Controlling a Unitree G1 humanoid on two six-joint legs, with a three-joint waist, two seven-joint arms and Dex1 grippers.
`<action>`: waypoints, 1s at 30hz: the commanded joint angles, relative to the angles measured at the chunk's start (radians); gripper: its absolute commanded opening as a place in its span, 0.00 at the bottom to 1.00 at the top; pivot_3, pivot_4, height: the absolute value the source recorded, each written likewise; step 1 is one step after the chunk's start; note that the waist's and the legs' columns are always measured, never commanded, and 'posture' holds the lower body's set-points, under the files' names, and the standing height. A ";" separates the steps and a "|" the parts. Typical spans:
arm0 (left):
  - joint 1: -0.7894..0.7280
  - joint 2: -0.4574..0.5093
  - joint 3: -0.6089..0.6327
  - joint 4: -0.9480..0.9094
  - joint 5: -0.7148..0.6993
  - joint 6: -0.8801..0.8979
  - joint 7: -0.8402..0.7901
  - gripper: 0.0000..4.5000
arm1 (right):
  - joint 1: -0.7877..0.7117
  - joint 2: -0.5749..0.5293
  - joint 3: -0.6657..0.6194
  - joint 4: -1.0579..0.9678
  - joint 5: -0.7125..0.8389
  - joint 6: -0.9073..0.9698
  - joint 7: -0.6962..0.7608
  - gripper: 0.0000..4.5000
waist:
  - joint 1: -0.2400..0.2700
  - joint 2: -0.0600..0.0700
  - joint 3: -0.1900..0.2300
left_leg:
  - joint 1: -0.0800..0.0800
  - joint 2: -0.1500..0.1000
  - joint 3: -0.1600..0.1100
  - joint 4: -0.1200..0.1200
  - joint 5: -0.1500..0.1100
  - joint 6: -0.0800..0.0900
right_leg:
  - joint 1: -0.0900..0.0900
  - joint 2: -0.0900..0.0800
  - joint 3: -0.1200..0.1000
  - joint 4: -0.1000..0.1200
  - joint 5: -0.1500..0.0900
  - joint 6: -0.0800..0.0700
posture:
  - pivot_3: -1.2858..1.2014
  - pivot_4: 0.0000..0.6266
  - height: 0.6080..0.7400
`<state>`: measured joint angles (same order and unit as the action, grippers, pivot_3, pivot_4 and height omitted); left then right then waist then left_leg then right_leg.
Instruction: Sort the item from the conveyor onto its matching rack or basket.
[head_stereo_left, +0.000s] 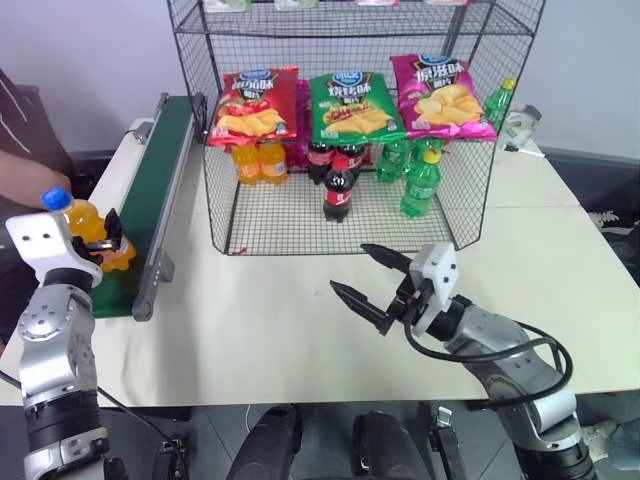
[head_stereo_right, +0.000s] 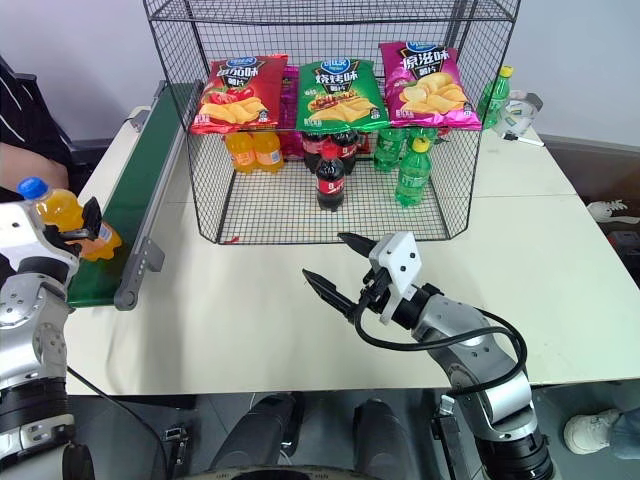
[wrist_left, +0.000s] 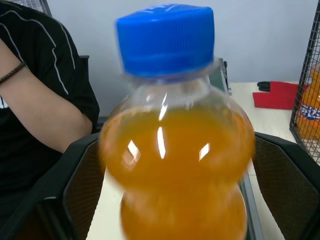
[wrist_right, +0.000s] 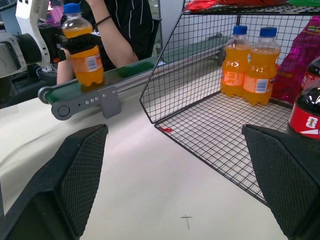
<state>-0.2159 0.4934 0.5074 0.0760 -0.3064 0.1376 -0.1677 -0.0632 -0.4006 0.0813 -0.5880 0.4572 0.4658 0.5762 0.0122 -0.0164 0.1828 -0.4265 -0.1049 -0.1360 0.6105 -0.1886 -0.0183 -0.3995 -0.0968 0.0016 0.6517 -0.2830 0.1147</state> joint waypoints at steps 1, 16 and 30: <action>-0.005 0.018 0.027 -0.032 -0.009 -0.017 -0.003 0.70 | -0.017 0.007 0.001 -0.031 0.022 -0.004 -0.001 1.00 | 0.000 0.000 0.000 | 0.000 0.000 0.000 0.000 0.000 0.000 | 0.000 0.000 0.000 0.000 0.000 0.000 | 0.52 0.24 1.00; -0.081 0.071 -0.049 -0.293 -0.201 0.160 -0.159 0.57 | -0.022 0.002 -0.002 -0.034 0.028 0.003 0.001 1.00 | 0.001 -0.002 0.000 | -0.001 0.000 -0.001 0.000 0.000 0.000 | 0.000 0.000 -0.001 0.000 0.000 0.000 | 0.52 0.24 1.00; -0.185 -0.135 -0.380 -0.166 -0.011 0.105 -0.116 0.57 | -0.021 -0.011 -0.020 -0.022 0.007 -0.016 -0.022 1.00 | 0.001 -0.001 0.000 | 0.000 0.000 0.000 0.000 0.000 0.000 | 0.003 0.001 -0.001 0.000 0.000 0.000 | 0.52 0.24 1.00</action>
<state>-0.3662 0.3740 0.1306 -0.1084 -0.3608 0.3237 -0.3105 -0.0811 -0.4053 0.0791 -0.5879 0.4712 0.4730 0.5561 0.0130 -0.0174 0.1833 -0.4271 -0.1050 -0.1364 0.6109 -0.1884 -0.0182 -0.3962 -0.0960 0.0004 0.6521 -0.2829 0.1148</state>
